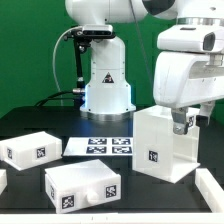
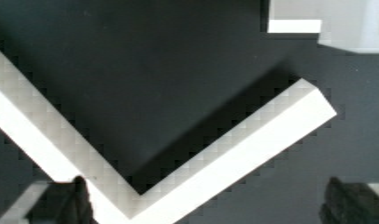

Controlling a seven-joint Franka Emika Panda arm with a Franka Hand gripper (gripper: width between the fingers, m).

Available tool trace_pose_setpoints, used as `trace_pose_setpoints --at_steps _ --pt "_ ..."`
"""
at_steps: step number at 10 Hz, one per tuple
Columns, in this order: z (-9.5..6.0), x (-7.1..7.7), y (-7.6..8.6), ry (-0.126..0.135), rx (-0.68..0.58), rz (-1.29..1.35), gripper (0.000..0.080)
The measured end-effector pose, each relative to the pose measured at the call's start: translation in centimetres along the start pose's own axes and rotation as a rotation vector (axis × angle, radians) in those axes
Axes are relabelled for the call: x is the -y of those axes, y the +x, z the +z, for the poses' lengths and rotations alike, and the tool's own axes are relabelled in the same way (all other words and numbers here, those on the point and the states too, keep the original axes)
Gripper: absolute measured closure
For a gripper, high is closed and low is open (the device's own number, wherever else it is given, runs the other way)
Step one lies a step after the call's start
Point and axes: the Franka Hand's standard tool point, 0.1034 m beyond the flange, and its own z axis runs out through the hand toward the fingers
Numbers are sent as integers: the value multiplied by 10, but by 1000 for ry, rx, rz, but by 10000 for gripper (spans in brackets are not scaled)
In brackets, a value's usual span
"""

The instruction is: Assemble drawer

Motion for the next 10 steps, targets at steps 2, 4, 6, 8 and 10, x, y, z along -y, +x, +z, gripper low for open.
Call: trace_pose_setpoints --at_steps 2,4,6,8,10 --pt "0 0 0 0 0 0 150" --pt "0 0 0 1 -1 1 150" --pt "1 -20 -13 20 5 50 150" --pt "7 -31 -32 34 43 230 150" --pt "6 -31 -32 49 57 238 150"
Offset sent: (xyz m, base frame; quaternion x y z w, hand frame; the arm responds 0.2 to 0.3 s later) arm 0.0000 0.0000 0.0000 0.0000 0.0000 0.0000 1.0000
